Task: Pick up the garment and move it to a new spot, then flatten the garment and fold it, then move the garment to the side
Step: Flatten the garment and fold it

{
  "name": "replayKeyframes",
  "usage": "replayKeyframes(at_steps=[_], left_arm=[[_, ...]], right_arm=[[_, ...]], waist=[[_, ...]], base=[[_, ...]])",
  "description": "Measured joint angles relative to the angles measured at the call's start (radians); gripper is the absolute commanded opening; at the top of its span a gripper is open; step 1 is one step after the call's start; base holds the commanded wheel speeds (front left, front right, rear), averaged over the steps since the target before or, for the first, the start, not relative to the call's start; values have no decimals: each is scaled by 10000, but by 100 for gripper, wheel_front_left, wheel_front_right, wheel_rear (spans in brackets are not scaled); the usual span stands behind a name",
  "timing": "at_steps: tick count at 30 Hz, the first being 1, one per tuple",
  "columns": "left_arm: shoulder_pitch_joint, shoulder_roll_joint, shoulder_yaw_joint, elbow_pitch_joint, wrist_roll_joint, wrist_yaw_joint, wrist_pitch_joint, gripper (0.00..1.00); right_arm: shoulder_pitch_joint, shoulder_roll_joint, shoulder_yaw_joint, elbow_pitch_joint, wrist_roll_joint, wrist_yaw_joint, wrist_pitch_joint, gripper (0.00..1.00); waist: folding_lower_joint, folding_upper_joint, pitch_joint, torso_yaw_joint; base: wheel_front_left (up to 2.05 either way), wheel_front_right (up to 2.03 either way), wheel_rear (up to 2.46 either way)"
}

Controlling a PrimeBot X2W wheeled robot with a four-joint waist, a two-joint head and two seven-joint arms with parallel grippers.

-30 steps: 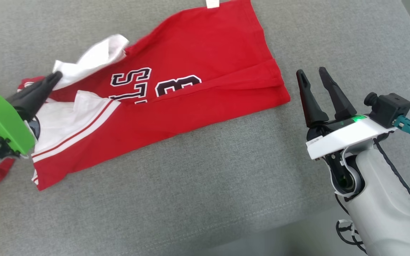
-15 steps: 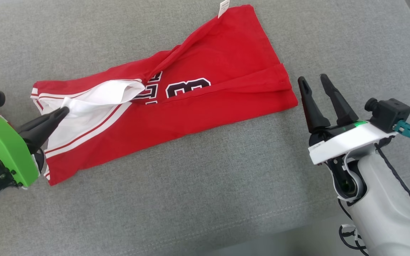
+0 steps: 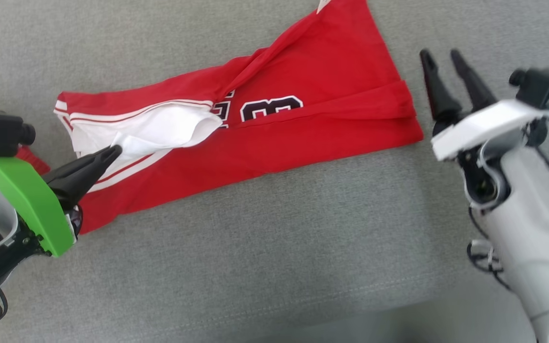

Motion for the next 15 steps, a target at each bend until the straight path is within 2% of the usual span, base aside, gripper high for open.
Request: replayKeyframes(at_steps=[7,15], left_arm=[[-585,44,-155,-543,79,0,-33,0],[-1341,36,-257,-930,334,-2,-46,0]], right_arm=[[-1964,-132,-242,1104,77,-38,1106,100],[-3498,-253,-370,2157,163,-378,2000,100]], waist=[[0,0,525,330],[1,0,1300,729]], base=[[0,0,0],[0,0,0]])
